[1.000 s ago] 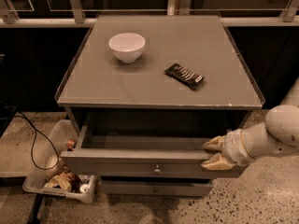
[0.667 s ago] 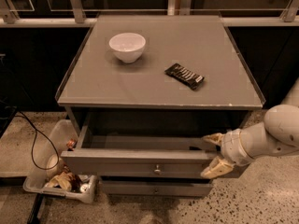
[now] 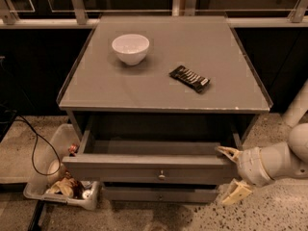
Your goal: Open top drawer
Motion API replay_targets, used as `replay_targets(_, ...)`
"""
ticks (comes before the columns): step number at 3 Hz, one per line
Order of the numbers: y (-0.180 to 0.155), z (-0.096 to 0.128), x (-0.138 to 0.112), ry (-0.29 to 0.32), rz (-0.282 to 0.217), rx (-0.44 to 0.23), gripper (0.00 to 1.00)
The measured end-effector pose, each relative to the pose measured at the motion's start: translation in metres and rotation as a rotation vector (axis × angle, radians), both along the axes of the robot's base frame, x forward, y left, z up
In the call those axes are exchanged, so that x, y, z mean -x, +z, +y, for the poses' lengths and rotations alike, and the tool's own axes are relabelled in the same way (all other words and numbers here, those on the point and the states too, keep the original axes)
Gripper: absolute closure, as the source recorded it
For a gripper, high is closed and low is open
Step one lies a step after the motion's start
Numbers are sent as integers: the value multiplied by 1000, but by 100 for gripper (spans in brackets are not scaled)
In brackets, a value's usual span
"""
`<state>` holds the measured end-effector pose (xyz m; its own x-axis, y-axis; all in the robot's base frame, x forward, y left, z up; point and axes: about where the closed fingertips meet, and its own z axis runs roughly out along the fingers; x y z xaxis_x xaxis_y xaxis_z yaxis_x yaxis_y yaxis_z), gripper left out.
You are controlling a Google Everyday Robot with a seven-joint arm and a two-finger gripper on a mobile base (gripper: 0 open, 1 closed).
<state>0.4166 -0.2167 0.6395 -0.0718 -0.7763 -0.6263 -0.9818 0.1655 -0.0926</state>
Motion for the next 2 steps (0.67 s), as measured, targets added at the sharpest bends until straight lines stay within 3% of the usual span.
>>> replay_targets(1,-4,-7,16,7,7,-15,43)
replay_targets(2,4,-6,14,7,7,-15,66)
